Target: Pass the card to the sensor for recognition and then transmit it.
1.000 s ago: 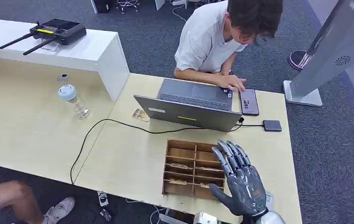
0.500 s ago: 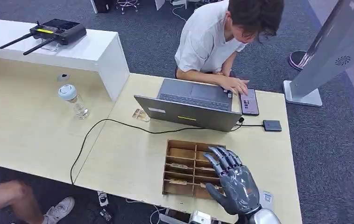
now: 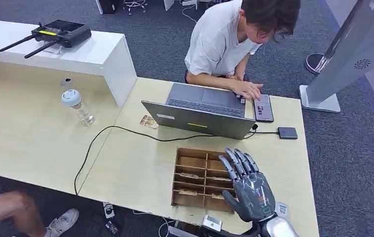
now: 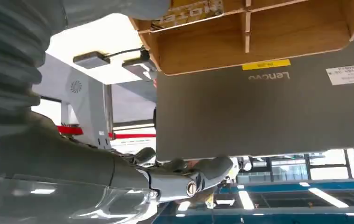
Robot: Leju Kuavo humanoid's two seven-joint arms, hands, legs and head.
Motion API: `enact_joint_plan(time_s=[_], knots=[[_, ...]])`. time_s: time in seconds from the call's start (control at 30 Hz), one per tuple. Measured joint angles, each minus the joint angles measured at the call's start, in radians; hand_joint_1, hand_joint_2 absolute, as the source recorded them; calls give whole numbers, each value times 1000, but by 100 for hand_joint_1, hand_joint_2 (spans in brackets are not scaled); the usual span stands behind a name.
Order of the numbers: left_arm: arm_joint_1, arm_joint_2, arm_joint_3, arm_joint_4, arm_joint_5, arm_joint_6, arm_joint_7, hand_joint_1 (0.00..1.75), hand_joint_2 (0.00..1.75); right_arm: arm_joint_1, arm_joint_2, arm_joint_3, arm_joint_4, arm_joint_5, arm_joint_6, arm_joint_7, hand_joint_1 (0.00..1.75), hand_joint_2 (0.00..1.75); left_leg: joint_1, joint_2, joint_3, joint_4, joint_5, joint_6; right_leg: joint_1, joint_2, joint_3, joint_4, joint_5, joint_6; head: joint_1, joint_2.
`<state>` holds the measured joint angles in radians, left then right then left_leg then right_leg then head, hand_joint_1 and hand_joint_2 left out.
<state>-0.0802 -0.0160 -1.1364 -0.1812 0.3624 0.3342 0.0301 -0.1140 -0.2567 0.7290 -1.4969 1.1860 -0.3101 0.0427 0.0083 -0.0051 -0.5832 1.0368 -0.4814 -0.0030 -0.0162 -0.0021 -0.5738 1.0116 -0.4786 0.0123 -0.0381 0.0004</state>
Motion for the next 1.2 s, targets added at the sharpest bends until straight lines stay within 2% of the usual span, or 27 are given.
enact_joint_plan(time_s=[0.03, 0.07, 0.1, 0.17, 0.33, 0.63, 0.7, 0.77, 0.87, 0.9, 0.97, 1.1, 1.13, 1.2], knots=[[0, 0, 0, 0, 0, 0, 0, 0, 0, -1, -1, 0, 3, 2, 0, 3, 35, 175, 0, 0, 0, 0, 0, 0, 0, 0, 0, 0, 0, 0, 0, 0], [-1, 0, 0, 0, 0, 0, 0, 0, 0, -2, -3, 0, 6, 4, -1, 5, 42, 175, 0, 0, 0, 0, 0, 0, 0, 0, 0, 0, 0, 0, 0, 0], [-1, 0, 0, 0, 0, -1, 0, 0, 0, -2, -3, 0, 8, 6, -1, 6, 33, 175, 0, 0, 0, 0, 0, 0, 0, 0, 0, 0, 0, 0, 0, 0], [-2, 0, 0, 0, 0, -2, 2, 0, 0, -2, -4, 0, 13, 9, -2, 7, 26, 175, 0, 0, 0, 0, 0, 0, 0, 0, 0, 0, 0, 0, 0, 0], [-4, 0, 0, 0, 0, -2, 1, 0, 0, -2, -9, -1, 22, 16, -3, 9, 23, 175, 0, 0, 0, 0, 0, 0, 0, 0, 0, 0, 0, 0, 0, 0], [-5, 0, 0, 0, 0, -2, 2, 0, 0, -2, -11, -2, 29, 19, -2, 9, 35, 175, 0, 0, 0, 0, 0, 0, 0, 0, 0, 0, 0, 0, 0, 0], [-5, 0, 0, 0, 0, -3, 2, 0, 0, -2, -11, -2, 30, 19, -2, 9, 44, 175, 0, 0, 0, 0, 0, 0, 0, 0, 0, 0, 0, 0, 0, 0], [-5, 0, 0, 0, 0, -3, 2, 0, 0, -2, -11, -2, 32, 21, -1, 9, 42, 175, 0, 0, 0, 0, 0, 0, 0, 0, 0, 0, 0, 0, 0, 0], [-6, 0, 0, 0, 0, -3, 2, 0, 0, -3, -11, -2, 33, 22, -1, 9, 59, 175, 0, 0, 0, 0, 0, 0, 0, 0, 0, 0, 0, 0, 0, 0], [-6, 0, 0, 0, -1, -3, 2, 0, 0, -3, -11, -2, 34, 22, -1, 9, 59, 175, 0, 0, 0, 0, 0, 0, 0, 0, 0, 0, 0, 0, 0, 0], [-6, 0, -1, 0, -1, -3, 2, 0, 0, -4, -11, -2, 36, 25, -1, 9, 42, 175, 0, 0, 0, 0, 0, 0, 0, 0, 0, 0, 0, 0, 0, 0], [-7, 0, -1, 0, 0, -3, 2, 0, 0, -6, -11, -2, 39, 26, 0, 9, 59, 175, 0, 0, 0, 0, 0, 0, 0, 0, 0, 0, 0, 0, 0, 0], [-7, 0, -1, 0, 0, -3, 2, 0, 0, -7, -11, -2, 39, 27, 1, 9, 52, 175, 0, 0, 0, 0, 0, 0, 0, 0, 0, 0, 0, 0, 0, 0], [-7, 0, -1, 0, 0, -3, 2, 0, 0, -8, -11, -2, 40, 28, 2, 9, 56, 175, 0, 0, 0, 0, 0, 0, 0, 0, 0, 0, 0, 0, 0, 0]])
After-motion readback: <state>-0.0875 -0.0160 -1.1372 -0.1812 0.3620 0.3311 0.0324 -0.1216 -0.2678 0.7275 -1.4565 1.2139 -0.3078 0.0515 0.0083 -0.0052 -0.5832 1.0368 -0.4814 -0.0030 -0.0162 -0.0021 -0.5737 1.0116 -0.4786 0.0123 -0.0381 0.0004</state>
